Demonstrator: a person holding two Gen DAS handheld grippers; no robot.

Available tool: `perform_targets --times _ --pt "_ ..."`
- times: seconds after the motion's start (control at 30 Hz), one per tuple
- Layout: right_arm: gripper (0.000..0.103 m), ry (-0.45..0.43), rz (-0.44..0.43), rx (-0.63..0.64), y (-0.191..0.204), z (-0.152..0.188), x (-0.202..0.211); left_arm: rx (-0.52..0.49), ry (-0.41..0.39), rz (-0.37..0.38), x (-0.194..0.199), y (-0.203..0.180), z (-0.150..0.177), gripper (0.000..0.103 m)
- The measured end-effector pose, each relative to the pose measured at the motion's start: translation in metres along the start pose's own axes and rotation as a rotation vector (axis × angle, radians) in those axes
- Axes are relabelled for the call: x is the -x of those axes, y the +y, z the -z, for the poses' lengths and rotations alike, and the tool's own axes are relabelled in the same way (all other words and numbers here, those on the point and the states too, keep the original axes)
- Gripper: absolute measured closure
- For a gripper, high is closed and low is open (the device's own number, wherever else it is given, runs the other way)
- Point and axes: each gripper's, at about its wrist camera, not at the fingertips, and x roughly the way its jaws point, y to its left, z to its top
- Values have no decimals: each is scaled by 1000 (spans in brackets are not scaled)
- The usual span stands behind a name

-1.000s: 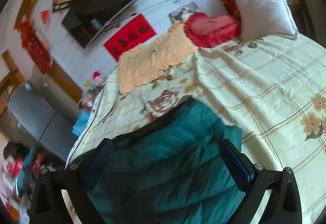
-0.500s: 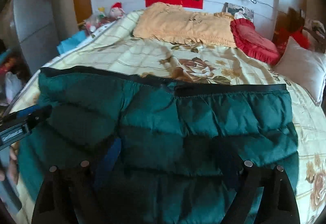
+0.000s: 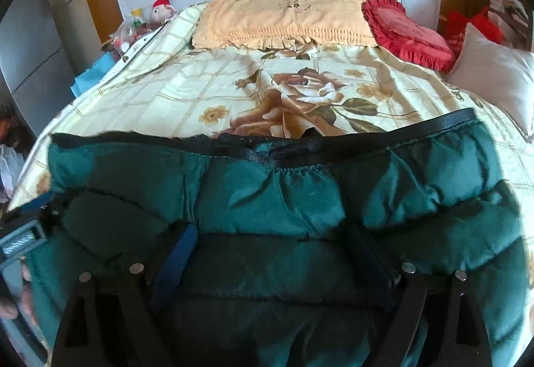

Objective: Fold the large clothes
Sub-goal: 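Lower the folded hem onto the jacket and open both tools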

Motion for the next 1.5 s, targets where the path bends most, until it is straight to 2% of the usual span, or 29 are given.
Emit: perform_targets --times 0.1,0.23,0.37,0.5,0.7,0.8,0.87,0.9,1.03,1.17,1.3,1.37,1.5 --pt "14 -97 -21 5 -10 5 40 10 -61 -4 18 3 -3 17" --pt "14 -117 54 0 -39 1 60 -20 -58 -16 18 -1 -13 17" --pt "13 -111 131 -94 -79 -4 51 -58 -16 -41 -3 -7 -18 17" --pt "12 -33 173 -138 -102 -3 22 -63 20 -38 -21 -10 -18 16" --pt "4 -16 194 -129 -104 2 -3 -73 37 -43 -34 -14 -19 12" --pt "5 3 201 -116 -102 2 -1 -71 34 -39 -34 -13 -18 12" --pt "5 -6 222 -98 -96 1 15 -74 29 -42 -32 -14 -16 12" --pt "5 -32 220 -94 -93 4 27 -74 28 -42 -32 -14 -16 12" --pt "5 -145 109 -78 -86 25 88 -69 21 -40 -31 -14 -14 12" --pt "5 -124 82 -59 -87 60 103 -69 17 -43 -29 -13 -13 12" --pt "5 -31 85 -85 -98 85 72 -73 12 -52 -25 -14 -12 12" --pt "4 -24 59 -129 -103 88 65 -85 10 -71 -17 -15 -9 12" --pt "5 -45 82 -118 -97 83 88 -97 -22 -58 10 -10 2 12"
